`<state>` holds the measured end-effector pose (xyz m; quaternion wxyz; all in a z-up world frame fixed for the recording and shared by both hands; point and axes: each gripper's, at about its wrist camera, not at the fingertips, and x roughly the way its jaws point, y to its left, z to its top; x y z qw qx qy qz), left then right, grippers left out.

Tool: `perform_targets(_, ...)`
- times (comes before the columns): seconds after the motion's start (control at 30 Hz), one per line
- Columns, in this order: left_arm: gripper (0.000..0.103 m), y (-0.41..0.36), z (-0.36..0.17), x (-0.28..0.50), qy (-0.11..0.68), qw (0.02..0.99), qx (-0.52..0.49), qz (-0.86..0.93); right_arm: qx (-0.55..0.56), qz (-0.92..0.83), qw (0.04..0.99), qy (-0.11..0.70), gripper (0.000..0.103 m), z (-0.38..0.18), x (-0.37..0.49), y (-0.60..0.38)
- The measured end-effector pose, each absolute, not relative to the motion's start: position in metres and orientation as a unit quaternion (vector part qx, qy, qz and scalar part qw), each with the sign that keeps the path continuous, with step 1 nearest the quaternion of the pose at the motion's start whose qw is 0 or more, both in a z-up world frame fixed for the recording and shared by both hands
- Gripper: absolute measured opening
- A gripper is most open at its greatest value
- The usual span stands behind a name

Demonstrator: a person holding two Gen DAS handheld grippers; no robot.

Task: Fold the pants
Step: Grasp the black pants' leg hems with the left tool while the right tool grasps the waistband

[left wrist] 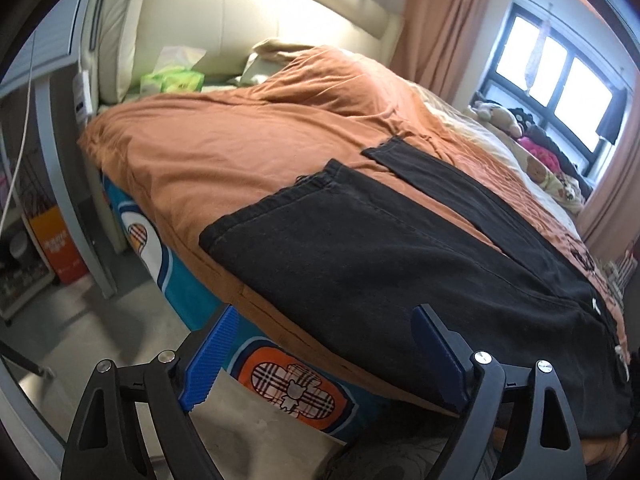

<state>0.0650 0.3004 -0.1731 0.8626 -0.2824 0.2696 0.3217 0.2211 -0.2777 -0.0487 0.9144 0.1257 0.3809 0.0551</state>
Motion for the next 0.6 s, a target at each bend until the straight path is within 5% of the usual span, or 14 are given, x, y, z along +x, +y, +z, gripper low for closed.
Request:
perform_targets(0.43,0.039,0.352,-0.197,0.062,0.222,0.827,-0.403,0.323,0.157,0.046,0.898,0.409,0.098,-0.051,0.240,-0.291)
perform_targets(0.6,0.030,0.358,-0.183,0.064,0.208,0.830,-0.397,0.333,0.172,0.040,0.893,0.414,0.093,-0.055,0.248,-0.298)
